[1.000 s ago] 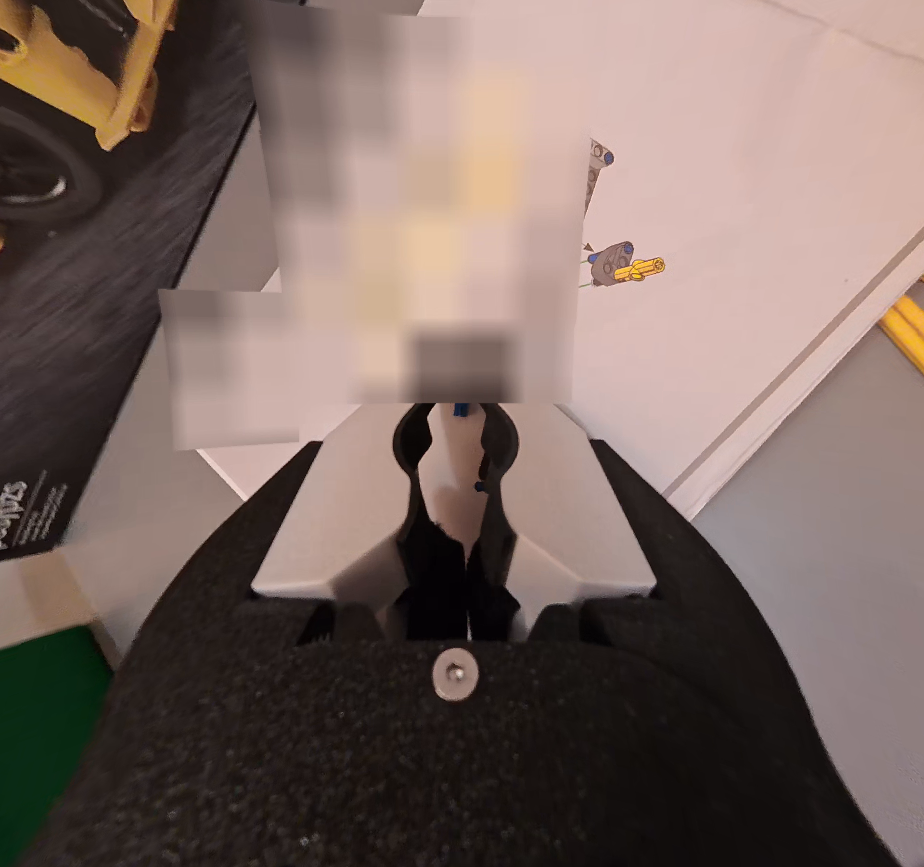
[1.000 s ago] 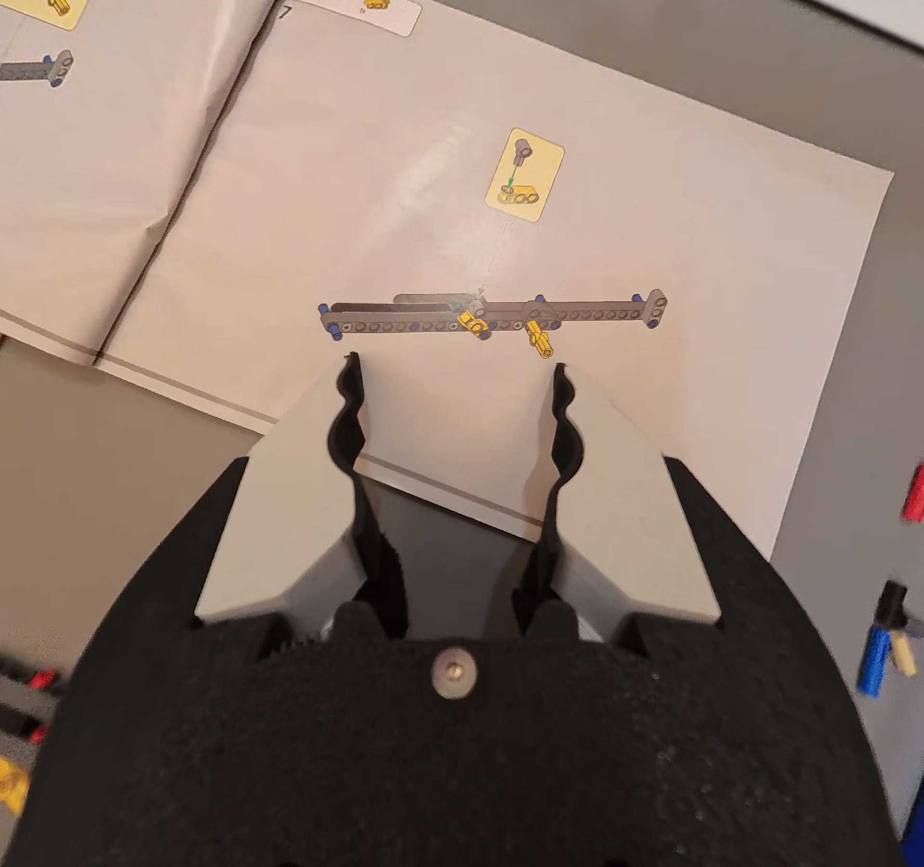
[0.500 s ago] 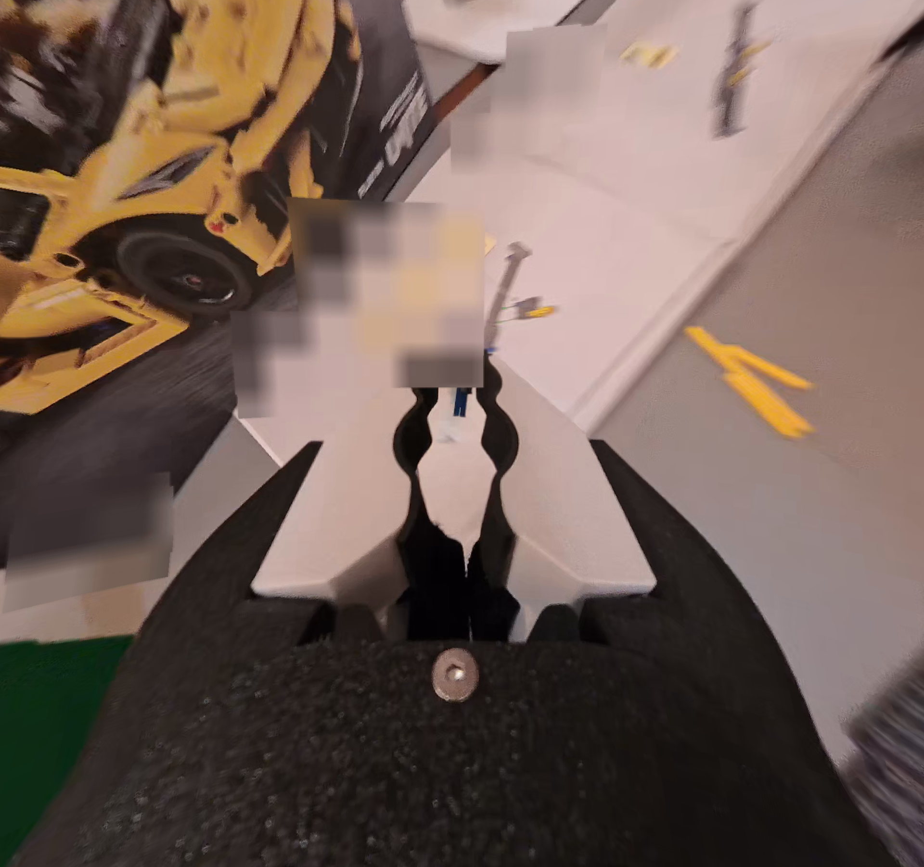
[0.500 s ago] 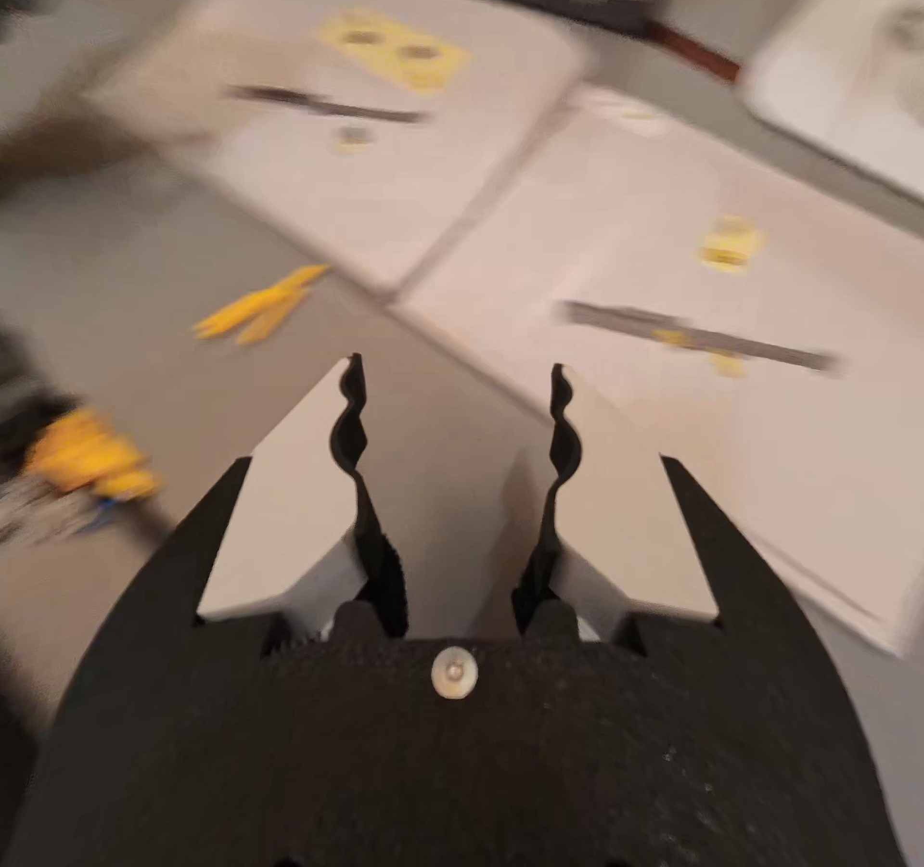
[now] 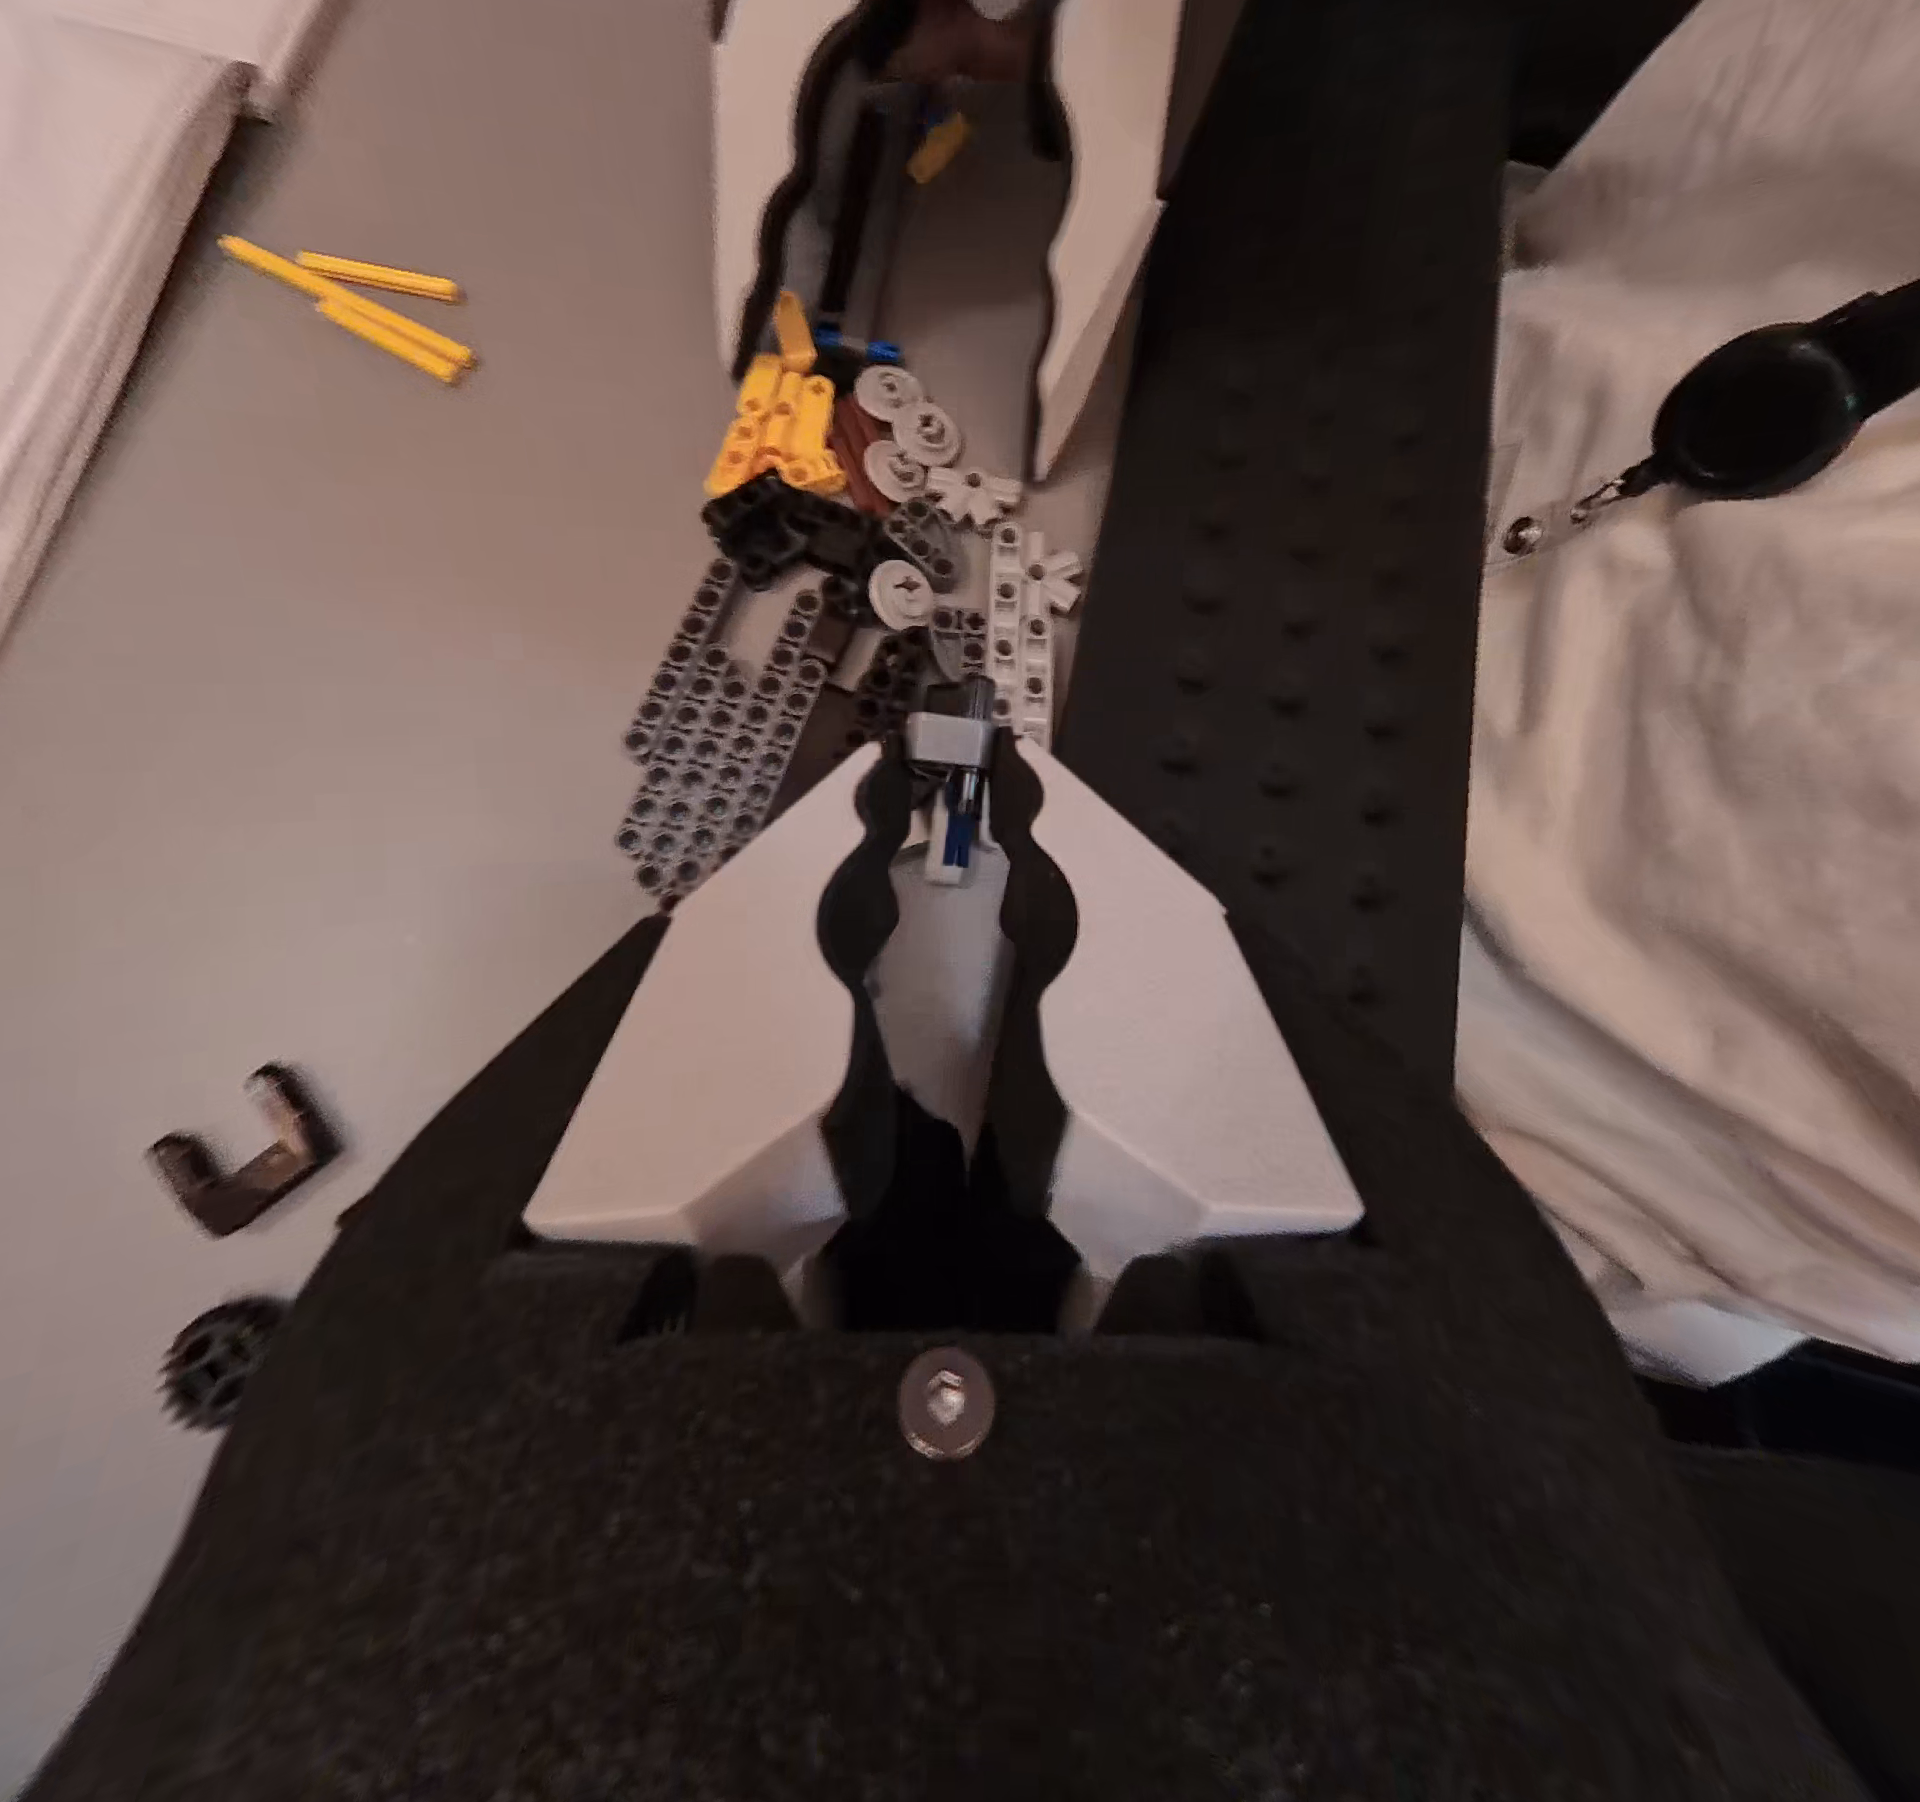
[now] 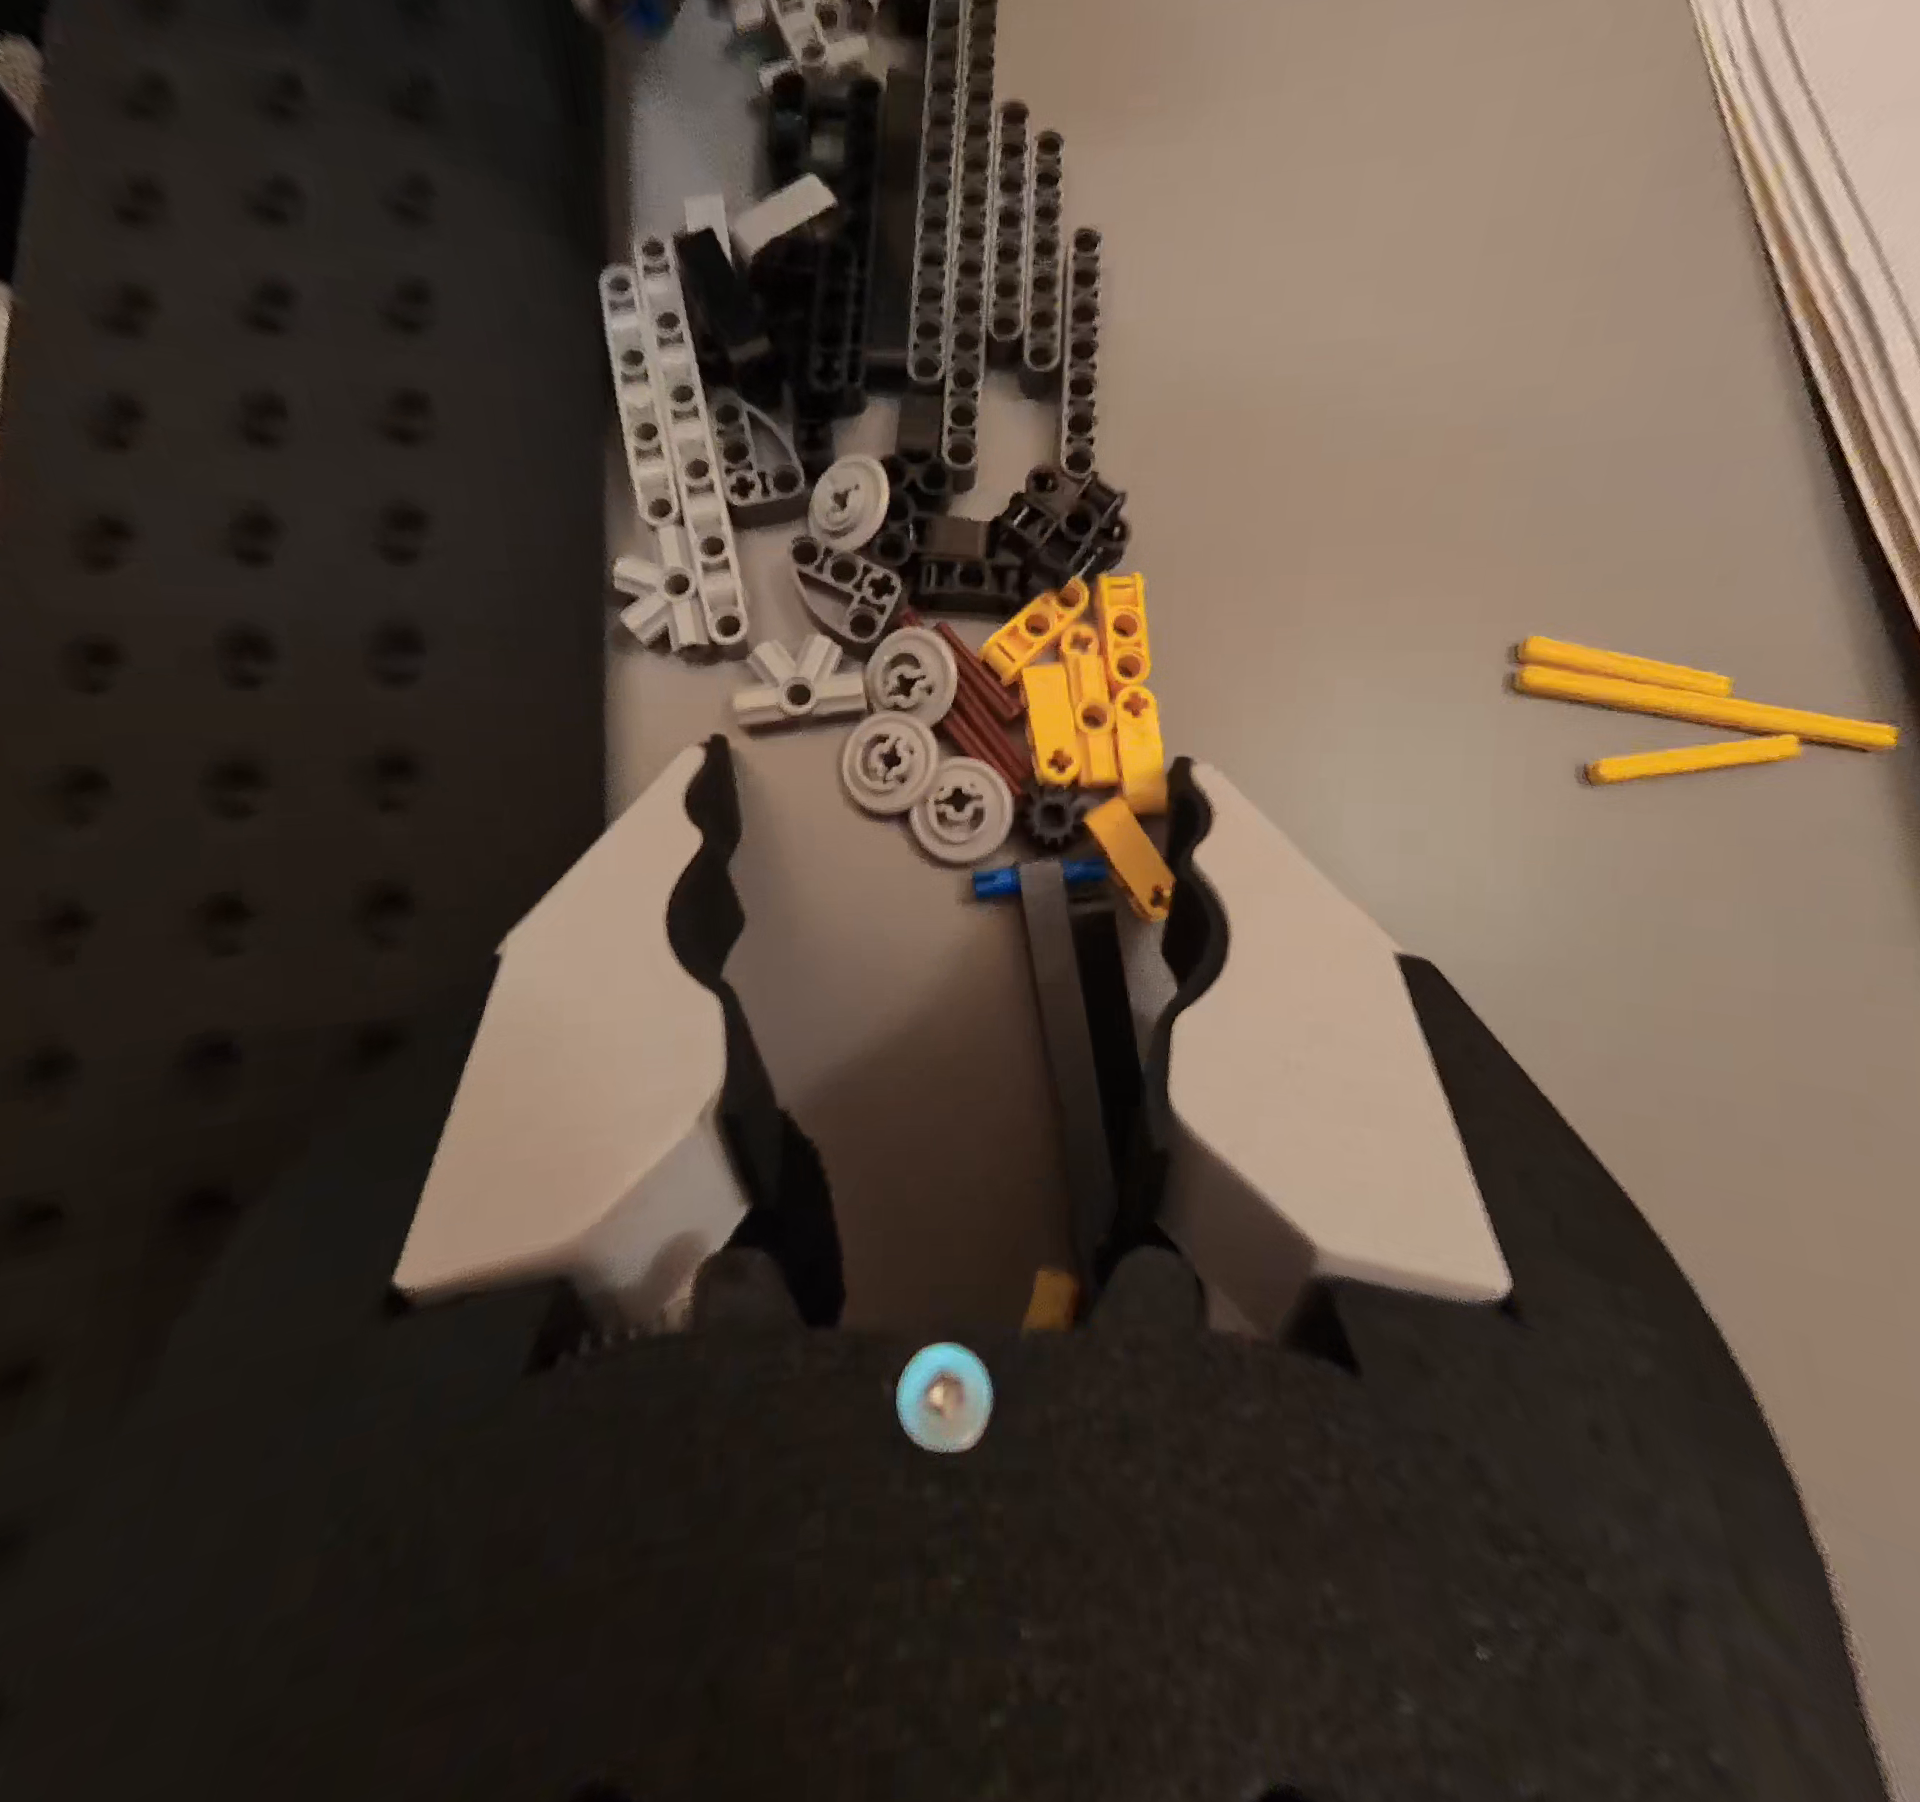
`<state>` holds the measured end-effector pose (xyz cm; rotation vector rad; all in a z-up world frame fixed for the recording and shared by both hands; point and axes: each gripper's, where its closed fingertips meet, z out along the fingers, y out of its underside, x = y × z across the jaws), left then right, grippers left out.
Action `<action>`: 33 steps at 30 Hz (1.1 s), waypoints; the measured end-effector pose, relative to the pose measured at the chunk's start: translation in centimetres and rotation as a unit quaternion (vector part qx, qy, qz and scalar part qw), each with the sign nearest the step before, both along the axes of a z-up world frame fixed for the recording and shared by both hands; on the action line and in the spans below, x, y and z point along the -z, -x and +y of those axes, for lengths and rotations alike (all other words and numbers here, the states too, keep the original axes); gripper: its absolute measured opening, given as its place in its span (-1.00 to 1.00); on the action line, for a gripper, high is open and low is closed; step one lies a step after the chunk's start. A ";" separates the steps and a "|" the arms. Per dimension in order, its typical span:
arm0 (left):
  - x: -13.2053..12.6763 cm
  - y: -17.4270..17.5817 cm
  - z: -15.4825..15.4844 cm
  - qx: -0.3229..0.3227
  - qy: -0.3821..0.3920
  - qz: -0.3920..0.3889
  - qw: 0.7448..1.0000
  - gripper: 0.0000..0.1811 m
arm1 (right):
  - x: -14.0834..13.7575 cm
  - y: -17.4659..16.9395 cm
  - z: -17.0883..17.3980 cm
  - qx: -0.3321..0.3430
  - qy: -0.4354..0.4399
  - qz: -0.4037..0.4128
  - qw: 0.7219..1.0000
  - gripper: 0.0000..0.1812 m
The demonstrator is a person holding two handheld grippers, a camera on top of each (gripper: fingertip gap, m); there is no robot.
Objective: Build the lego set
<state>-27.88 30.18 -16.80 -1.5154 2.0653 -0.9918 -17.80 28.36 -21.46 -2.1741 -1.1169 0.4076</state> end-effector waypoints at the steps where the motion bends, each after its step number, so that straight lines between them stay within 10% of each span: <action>1: 0.2 -0.1 -0.5 0.011 0.008 0.004 1.000 -0.86 | 0.1 0.2 0.2 -0.002 0.002 0.003 1.000 -0.11; 13: 1.8 -2.1 -1.4 0.021 -0.008 0.014 1.000 -0.86 | -0.6 1.1 5.0 0.005 0.004 0.005 1.000 -0.25; 22: 1.0 -2.2 -3.0 -0.018 0.003 -0.021 1.000 -0.86 | -1.1 -2.2 -2.8 0.064 0.021 -0.014 0.998 -0.39; 33: 3.1 -1.0 -2.7 -0.060 -0.017 0.027 0.998 -0.85 | -0.1 -0.2 -0.3 0.096 -0.020 -0.002 0.995 -0.81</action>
